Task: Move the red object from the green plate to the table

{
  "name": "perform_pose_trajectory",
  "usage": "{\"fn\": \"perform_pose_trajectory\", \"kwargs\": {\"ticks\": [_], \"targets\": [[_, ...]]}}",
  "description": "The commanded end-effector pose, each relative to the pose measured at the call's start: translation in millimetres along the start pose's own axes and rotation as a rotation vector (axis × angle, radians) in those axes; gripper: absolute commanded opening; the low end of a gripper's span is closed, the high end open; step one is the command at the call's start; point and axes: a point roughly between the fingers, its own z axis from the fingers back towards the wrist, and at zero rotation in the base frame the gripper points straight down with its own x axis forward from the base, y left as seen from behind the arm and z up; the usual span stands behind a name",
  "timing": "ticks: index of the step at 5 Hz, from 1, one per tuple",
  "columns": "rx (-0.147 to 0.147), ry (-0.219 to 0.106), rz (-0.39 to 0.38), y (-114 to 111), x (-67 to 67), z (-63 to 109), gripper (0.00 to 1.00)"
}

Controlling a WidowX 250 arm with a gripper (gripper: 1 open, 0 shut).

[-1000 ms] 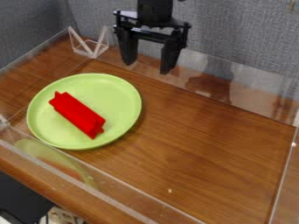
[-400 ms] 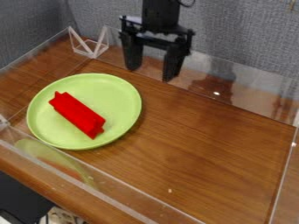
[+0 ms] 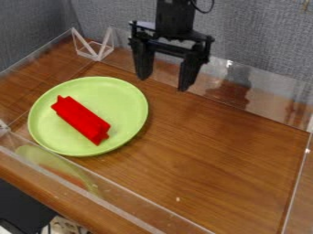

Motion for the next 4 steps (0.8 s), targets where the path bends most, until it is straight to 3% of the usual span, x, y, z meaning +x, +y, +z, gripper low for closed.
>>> {"fn": "perform_pose_trajectory", "kwargs": {"ticks": [1, 2, 3, 4], "targets": [[0.002, -0.073, 0.017, 10, 1.6, 11.3, 1.0], [0.014, -0.069, 0.033, 17, 8.6, -0.8, 1.0], [0.012, -0.057, 0.041, 17, 4.8, -10.6, 1.0], [0.008, -0.048, 0.029, 16, 10.2, -6.2, 1.0]]}}
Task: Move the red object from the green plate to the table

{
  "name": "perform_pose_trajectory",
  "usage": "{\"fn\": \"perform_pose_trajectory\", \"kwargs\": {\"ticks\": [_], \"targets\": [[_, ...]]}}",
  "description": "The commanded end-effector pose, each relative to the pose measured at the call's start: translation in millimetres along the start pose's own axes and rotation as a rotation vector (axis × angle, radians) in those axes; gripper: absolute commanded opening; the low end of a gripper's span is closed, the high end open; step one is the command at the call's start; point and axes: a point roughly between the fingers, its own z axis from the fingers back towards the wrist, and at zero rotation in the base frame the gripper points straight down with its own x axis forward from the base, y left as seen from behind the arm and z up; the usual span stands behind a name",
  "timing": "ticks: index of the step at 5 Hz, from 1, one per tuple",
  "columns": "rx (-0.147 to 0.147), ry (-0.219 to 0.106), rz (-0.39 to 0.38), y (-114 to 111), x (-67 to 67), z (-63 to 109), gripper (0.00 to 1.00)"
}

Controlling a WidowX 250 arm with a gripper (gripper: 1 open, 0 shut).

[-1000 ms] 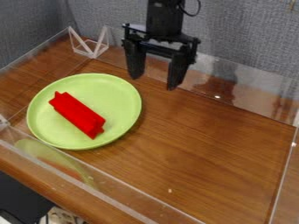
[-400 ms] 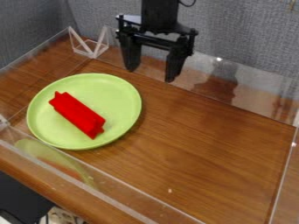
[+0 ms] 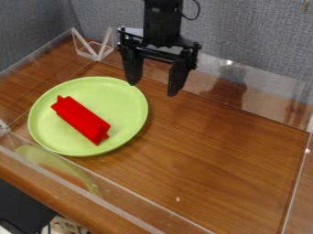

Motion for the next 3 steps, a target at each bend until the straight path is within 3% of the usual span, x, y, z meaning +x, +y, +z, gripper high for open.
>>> {"fn": "perform_pose_trajectory", "kwargs": {"ticks": [1, 3], "targets": [[-0.007, -0.046, -0.007, 1, 10.0, 19.7, 1.0], [-0.012, -0.017, -0.103, 14, 5.9, 5.6, 1.0]]}}
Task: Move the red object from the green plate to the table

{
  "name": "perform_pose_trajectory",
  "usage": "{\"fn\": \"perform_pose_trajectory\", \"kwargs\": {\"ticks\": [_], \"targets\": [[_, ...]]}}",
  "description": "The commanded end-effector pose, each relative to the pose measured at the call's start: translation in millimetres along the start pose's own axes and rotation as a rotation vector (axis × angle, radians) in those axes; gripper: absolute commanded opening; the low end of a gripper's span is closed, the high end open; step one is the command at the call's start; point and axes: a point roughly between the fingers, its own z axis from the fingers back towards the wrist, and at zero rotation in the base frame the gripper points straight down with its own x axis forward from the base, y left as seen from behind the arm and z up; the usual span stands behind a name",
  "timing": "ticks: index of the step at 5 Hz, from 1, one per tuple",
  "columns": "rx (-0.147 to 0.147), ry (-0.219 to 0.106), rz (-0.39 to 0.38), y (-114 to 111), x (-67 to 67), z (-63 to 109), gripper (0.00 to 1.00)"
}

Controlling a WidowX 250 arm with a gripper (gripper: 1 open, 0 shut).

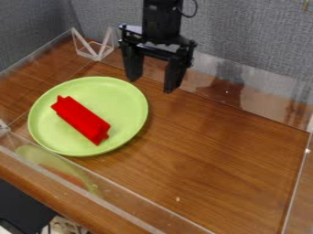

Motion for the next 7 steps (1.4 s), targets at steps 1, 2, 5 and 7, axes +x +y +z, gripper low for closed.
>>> {"fn": "perform_pose_trajectory", "kwargs": {"ticks": [1, 2, 5, 7], "targets": [[0.002, -0.038, -0.051, 0, -4.6, 13.3, 1.0], [-0.007, -0.061, -0.022, -8, -3.2, 21.3, 1.0], [0.007, -0.093, -0.091, -22, 2.0, 32.2, 1.0], [0.014, -0.069, -0.053, -13, 10.6, 12.9, 1.0]]}}
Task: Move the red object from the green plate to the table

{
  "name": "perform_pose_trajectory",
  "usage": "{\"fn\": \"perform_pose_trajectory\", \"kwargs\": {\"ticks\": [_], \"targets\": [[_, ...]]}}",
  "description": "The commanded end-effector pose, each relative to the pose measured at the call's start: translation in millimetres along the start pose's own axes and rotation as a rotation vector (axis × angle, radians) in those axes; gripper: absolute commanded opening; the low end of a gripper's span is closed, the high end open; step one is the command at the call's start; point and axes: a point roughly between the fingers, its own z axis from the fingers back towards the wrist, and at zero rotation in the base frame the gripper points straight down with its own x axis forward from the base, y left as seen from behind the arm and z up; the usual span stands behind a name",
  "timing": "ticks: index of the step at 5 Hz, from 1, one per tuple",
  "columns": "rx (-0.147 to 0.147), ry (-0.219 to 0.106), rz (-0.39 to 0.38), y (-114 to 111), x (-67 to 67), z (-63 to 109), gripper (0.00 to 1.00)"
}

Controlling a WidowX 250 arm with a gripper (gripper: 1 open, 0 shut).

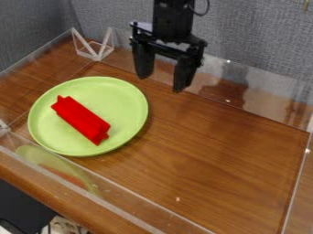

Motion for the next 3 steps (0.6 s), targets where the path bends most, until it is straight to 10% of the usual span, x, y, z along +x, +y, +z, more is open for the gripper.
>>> {"fn": "perform_pose_trajectory", "kwargs": {"ticks": [1, 3], "targets": [[0.002, -0.043, 0.065, 11, 2.9, 5.5, 1.0], [-0.008, -0.069, 0.174, 7, -29.4, 18.0, 1.0]]}}
